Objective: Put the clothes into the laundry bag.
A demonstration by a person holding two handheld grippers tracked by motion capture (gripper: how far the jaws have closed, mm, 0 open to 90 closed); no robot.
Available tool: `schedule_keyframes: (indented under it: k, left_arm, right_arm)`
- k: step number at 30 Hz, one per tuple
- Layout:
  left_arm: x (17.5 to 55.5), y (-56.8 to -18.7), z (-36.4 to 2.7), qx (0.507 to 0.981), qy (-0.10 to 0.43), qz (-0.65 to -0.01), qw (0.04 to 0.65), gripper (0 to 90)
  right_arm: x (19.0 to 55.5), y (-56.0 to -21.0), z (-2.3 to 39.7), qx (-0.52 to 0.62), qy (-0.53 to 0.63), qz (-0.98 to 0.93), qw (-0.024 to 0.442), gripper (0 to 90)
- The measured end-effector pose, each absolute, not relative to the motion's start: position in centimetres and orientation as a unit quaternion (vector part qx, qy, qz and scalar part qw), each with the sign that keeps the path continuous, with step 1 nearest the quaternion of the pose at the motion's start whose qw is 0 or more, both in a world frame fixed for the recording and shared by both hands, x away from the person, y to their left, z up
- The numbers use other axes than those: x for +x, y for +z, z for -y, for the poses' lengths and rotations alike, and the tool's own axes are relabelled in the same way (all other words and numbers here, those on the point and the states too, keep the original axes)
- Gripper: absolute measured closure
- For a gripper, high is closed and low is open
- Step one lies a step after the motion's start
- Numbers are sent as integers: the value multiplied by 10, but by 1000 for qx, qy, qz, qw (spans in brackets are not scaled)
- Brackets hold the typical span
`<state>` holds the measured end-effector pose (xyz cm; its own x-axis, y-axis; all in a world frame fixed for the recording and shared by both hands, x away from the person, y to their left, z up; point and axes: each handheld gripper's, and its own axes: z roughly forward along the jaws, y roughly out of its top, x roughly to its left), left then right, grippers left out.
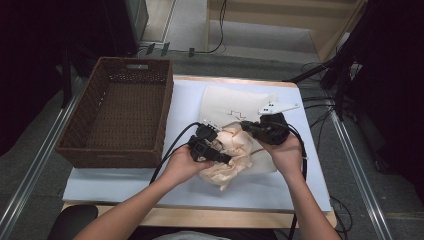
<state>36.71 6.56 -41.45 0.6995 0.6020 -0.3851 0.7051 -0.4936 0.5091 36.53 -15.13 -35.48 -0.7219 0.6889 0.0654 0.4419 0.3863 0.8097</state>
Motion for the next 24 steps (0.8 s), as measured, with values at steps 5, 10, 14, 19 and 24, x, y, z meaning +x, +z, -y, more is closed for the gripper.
schedule_keyframes:
  k: [5,10,14,19,24]
  left_arm:
    - [379,-428,-60,849,-67,-407,331,489]
    - [384,-436,-59,844,-72,-414,334,422]
    - [378,-431,-59,853,-62,-391,341,333]
    - [372,-415,-69,845,-66,-376,374,204]
    - [364,-402,-77,851,-59,-361,377,200]
  right_arm:
    - [365,-358,151,342,434,-822,136,898]
    - [365,-364,151,346,426,-826,129,898]
    - [366,-369,154,352,422,-826,126,897]
    - [366,-369,155,351,423,-825,129,896]
    - [365,-368,155,350,422,-826,132,895]
